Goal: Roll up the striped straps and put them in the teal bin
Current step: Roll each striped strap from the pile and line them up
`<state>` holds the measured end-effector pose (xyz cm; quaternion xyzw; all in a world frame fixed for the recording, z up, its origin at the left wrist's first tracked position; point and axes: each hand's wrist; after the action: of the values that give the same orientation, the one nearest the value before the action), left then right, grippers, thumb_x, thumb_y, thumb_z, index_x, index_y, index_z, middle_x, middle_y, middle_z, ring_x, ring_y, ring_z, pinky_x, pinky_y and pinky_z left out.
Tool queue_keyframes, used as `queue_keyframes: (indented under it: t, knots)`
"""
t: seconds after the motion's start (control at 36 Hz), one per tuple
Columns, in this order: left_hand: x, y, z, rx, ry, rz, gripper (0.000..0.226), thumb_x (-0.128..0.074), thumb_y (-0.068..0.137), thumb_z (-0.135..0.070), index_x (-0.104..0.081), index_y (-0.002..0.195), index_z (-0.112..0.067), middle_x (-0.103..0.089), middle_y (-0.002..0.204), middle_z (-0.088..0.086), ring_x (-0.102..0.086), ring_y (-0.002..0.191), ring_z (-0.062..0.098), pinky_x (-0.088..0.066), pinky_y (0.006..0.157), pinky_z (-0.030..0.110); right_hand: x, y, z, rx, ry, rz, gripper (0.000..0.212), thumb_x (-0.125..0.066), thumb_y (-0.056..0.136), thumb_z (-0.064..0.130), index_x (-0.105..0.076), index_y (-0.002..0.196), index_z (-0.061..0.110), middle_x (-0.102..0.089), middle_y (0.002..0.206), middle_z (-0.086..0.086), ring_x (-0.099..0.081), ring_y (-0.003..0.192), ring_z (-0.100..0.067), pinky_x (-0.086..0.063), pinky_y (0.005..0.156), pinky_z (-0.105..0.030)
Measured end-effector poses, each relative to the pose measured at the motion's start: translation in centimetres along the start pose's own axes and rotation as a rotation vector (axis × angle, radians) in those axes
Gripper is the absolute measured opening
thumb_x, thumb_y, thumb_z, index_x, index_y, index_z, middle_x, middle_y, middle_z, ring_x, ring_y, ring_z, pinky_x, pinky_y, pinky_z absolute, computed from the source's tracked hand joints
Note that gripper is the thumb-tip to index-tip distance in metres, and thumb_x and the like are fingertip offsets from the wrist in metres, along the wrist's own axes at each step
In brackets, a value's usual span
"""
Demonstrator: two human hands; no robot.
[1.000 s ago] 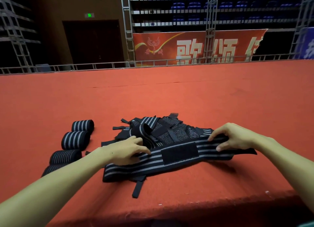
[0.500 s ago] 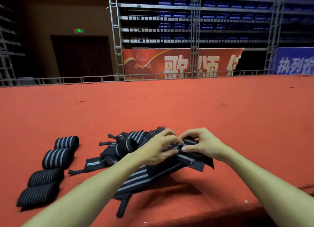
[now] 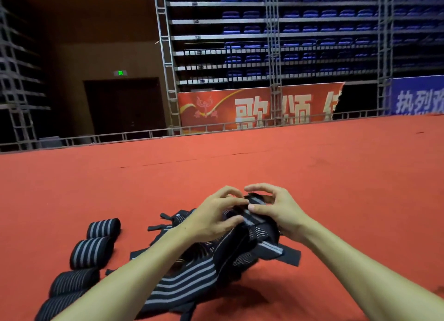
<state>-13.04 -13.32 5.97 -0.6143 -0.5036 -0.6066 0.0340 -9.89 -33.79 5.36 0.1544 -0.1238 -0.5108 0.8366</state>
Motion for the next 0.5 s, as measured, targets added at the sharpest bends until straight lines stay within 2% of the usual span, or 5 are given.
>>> queue_keyframes:
  t: [0.11,0.25,0.39,0.42,0.5]
  knots:
    - [1.3,0.0,0.3,0.099,-0.042,-0.015,0.04,-0.057,0.092,-0.031,-0.065,0.129,-0.017,-0.051,0.124,-0.012,-0.051,0.12,0.003,-0.046,0.103,0.028,-0.6,0.0,0.9,-0.037,0.213,0.06,0.045,-0.064,0.088,-0.009,-0.06,0.126,0.015,-0.07,0.095,-0.022,-0.069,0.08,-0.032,-0.06,0.065,-0.037]
    - [2.3,0.1,0.3,0.146,-0.122,-0.042,0.038,-0.059,0.095,-0.015,-0.057,0.13,-0.033,-0.055,0.127,-0.013,-0.052,0.118,0.001,-0.048,0.104,0.032,-1.2,0.4,0.6,0.039,0.314,0.137,0.066,-0.079,0.069,0.017,-0.053,0.126,0.038,-0.067,0.094,-0.027,-0.067,0.082,-0.036,-0.058,0.072,-0.043]
    - [2.9,0.3,0.5,0.183,-0.118,-0.071,0.039,-0.057,0.098,-0.007,-0.058,0.129,-0.03,-0.057,0.128,-0.012,-0.052,0.118,-0.003,-0.045,0.105,0.026,-1.6,0.3,0.5,0.108,0.37,0.224,0.077,-0.077,0.076,0.009,-0.037,0.132,0.044,-0.062,0.108,-0.032,-0.066,0.086,-0.038,-0.057,0.075,-0.044]
    - [3.0,0.4,0.5,0.189,-0.112,-0.073,0.037,-0.057,0.098,-0.007,-0.059,0.129,-0.027,-0.058,0.128,-0.011,-0.052,0.119,-0.003,-0.044,0.104,0.025,-1.7,0.2,0.5,0.12,0.365,0.225,0.079,-0.078,0.076,0.009,-0.034,0.133,0.044,-0.063,0.107,-0.031,-0.067,0.085,-0.035,-0.056,0.075,-0.043]
    - [3.2,0.5,0.8,0.215,-0.113,-0.077,0.033,-0.056,0.099,-0.008,-0.06,0.128,-0.023,-0.059,0.127,-0.009,-0.052,0.118,-0.003,-0.044,0.102,0.024,-2.0,0.1,0.6,0.154,0.343,0.239,0.083,-0.069,0.08,0.001,-0.022,0.138,0.036,-0.069,0.085,-0.011,-0.068,0.073,-0.026,-0.057,0.069,-0.035]
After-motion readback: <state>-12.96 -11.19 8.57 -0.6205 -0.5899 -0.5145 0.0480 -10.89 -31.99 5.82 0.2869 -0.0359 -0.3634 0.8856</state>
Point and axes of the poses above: each hand's wrist, its own y-axis towards the middle knuckle, its own x-axis out of the back of the hand, z = x × y
